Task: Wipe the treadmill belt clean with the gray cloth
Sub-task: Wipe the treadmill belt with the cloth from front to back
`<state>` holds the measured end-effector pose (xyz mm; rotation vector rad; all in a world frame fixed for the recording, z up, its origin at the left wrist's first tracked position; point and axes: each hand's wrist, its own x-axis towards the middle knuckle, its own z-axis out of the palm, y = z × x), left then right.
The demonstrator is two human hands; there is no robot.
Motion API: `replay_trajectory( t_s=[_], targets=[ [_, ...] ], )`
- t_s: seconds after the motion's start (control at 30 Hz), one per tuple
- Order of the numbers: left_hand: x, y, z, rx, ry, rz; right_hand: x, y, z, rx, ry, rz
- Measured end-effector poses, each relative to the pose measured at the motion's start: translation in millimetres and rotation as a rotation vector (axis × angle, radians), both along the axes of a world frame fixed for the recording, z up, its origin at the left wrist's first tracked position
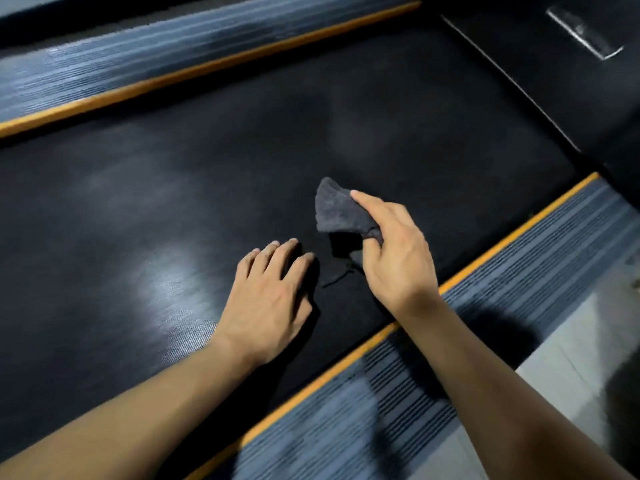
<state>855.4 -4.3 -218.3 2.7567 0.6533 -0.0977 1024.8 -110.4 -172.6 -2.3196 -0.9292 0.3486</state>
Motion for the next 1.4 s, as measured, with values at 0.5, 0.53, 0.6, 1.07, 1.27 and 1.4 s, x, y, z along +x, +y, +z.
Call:
replay_trajectory(
  t_s=[0.5, 0.53, 0.6, 1.07, 1.27, 1.4],
  targets=[
    [306, 55, -53, 0.212, -0.027, 0.048, 283, -51, -19, 0.213, -0.170, -0.226],
    [307, 58, -56, 0.210, -0.025, 0.050, 293, -54, -22, 0.214, -0.174, -0.228],
    [306, 56, -57, 0.191, -0.021, 0.041, 305, -65, -26, 0.209, -0.137, -0.262],
    [309, 57, -48, 0.165, 0.010, 0.048, 329, -36, -31, -0.062, 0.001, -0.115],
    [307, 57, -44, 0.144, 0.032, 0.024, 333, -9, -22, -0.076, -0.034, -0.108],
    [308, 52, -38, 0.126, 0.027, 0.035, 341, 25, -12, -0.021, -0.037, -0.109]
  ],
)
